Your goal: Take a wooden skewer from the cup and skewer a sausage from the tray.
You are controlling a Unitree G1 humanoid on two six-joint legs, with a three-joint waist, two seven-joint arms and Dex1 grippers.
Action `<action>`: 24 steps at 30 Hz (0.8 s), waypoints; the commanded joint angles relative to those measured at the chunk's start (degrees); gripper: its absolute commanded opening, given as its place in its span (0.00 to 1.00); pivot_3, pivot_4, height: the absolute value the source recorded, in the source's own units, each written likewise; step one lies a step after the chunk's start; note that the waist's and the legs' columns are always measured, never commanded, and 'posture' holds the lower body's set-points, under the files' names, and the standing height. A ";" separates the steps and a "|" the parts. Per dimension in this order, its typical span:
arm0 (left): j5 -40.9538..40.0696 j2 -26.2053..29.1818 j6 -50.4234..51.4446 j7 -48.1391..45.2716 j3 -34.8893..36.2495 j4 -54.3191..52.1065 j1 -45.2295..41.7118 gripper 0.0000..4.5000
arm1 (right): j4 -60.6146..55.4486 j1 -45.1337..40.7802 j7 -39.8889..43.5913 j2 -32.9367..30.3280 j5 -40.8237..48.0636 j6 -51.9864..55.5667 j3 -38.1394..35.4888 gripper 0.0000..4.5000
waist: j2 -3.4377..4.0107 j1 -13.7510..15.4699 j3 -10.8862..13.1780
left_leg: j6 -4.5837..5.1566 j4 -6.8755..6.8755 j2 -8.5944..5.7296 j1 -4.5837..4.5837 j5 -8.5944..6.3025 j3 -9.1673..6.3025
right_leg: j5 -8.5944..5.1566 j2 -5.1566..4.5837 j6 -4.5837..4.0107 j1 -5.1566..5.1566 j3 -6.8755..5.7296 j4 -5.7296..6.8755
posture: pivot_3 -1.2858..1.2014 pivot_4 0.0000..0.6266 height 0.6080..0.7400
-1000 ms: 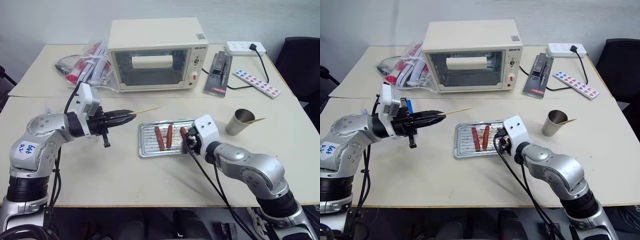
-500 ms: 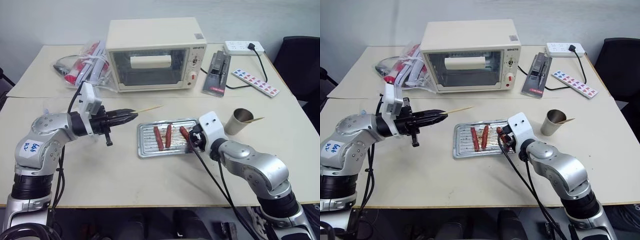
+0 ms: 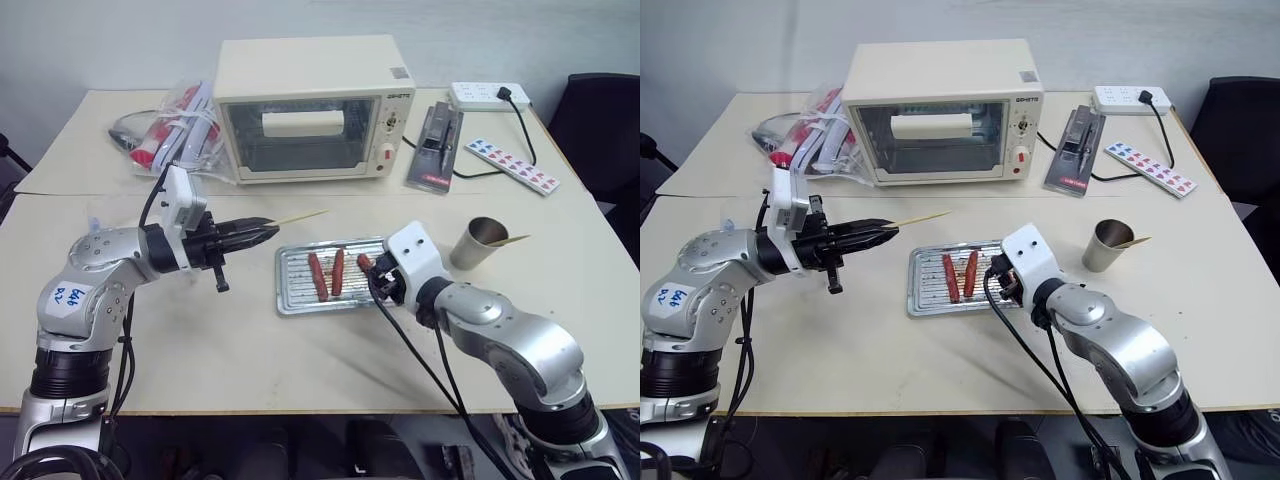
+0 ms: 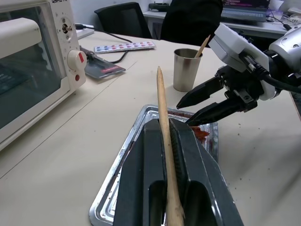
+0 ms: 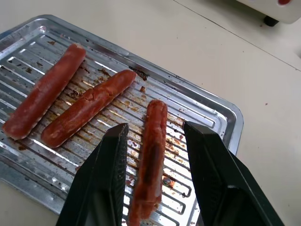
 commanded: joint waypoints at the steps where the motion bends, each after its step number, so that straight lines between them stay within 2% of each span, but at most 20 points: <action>1: -0.12 0.52 -0.56 -0.11 0.68 -0.88 -0.71 0.00 | -0.67 1.54 2.05 0.92 -0.54 -0.26 0.11 0.43 | 0.00 0.00 0.00 | 0.00 0.00 0.00 0.00 0.00 0.00 | 0.00 0.00 0.00 0.00 0.00 0.01 | 0.52 0.24 1.00; 8: -0.19 0.89 -0.44 -0.15 1.03 -1.13 -0.41 0.00 | 0.15 2.50 4.18 2.27 -0.90 -0.04 -0.06 0.43 | 0.00 -0.04 0.00 | -0.01 0.00 0.00 0.01 0.00 0.01 | 0.00 0.00 0.00 0.00 0.00 0.02 | 0.52 0.24 1.00; 24: -0.02 0.83 -0.53 0.22 1.18 -1.01 -0.37 0.00 | 4.48 0.41 8.09 0.73 -5.90 -2.13 -1.49 0.43 | -0.01 -0.02 0.00 | -0.01 0.01 -0.01 0.02 0.01 0.00 | 0.00 0.00 0.00 -0.01 0.00 0.04 | 0.52 0.24 1.00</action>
